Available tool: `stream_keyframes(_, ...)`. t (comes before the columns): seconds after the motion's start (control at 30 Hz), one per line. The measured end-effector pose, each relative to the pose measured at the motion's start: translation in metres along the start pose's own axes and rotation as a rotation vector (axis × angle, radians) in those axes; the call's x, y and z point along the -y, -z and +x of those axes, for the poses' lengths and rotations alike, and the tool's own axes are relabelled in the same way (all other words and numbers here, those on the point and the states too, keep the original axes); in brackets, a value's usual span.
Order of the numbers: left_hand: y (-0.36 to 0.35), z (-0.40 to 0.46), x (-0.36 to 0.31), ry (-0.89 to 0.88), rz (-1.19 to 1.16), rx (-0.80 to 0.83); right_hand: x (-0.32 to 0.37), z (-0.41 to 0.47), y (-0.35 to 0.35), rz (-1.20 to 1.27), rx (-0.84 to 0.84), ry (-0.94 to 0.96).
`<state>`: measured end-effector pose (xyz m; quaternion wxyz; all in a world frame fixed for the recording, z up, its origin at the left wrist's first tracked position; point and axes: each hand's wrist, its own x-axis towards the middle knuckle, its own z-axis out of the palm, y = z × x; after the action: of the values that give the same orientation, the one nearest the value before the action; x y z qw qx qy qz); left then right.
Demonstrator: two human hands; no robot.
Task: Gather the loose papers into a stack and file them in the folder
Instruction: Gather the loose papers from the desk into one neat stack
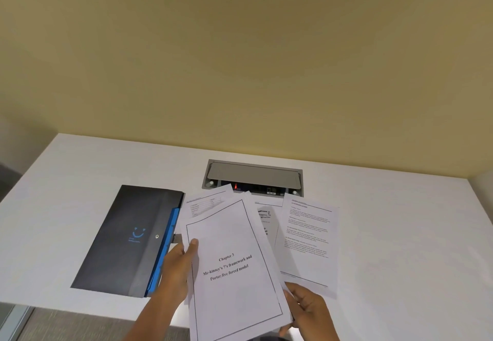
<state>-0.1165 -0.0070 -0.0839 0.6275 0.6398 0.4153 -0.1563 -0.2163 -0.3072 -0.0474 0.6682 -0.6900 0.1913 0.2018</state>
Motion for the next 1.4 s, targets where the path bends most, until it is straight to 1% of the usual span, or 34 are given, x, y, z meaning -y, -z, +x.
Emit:
stream_keyframes(0.2,-0.003,-0.004,0.003,-0.014,-0.024,0.014,0.004,0.000,0.001,-0.043,0.051,-0.024)
stream_keyframes(0.47,-0.006,-0.003,0.009,0.033,-0.027,0.028,0.009,0.003,0.008,-0.084,0.130,-0.008)
stream_keyframes(0.53,-0.008,-0.003,0.011,0.040,-0.008,0.028,0.007,0.008,0.011,-0.109,0.134,-0.028)
stream_keyframes(0.63,-0.010,-0.003,0.012,0.016,0.017,-0.006,0.007,0.023,0.026,-0.147,0.193,-0.076)
stream_keyframes(0.67,-0.010,-0.003,0.012,0.010,0.012,-0.019,0.009,0.032,0.034,-0.156,0.190,-0.092)
stream_keyframes(0.73,-0.010,-0.005,0.013,0.006,-0.015,-0.045,0.014,0.054,0.050,-0.187,0.124,-0.097)
stream_keyframes(0.77,-0.009,-0.006,0.013,0.005,-0.028,-0.060,0.017,0.067,0.059,-0.245,0.060,-0.075)
stream_keyframes(0.87,-0.008,-0.009,0.013,0.003,-0.028,-0.105,0.020,0.112,0.086,-0.556,-0.147,0.012)
stream_keyframes(0.93,-0.006,-0.010,0.014,0.011,-0.042,-0.119,0.025,0.139,0.103,-0.709,-0.193,0.054)
stream_keyframes(1.1,0.001,-0.014,0.021,0.028,-0.123,-0.094,0.042,0.187,0.134,-0.958,-0.170,0.028)
stream_keyframes(1.23,0.002,-0.017,0.024,0.025,-0.168,-0.105,0.043,0.207,0.148,-1.144,-0.141,-0.001)
stream_keyframes(1.4,0.000,-0.022,0.026,0.026,-0.185,-0.140,0.029,0.211,0.148,-1.265,-0.071,-0.030)
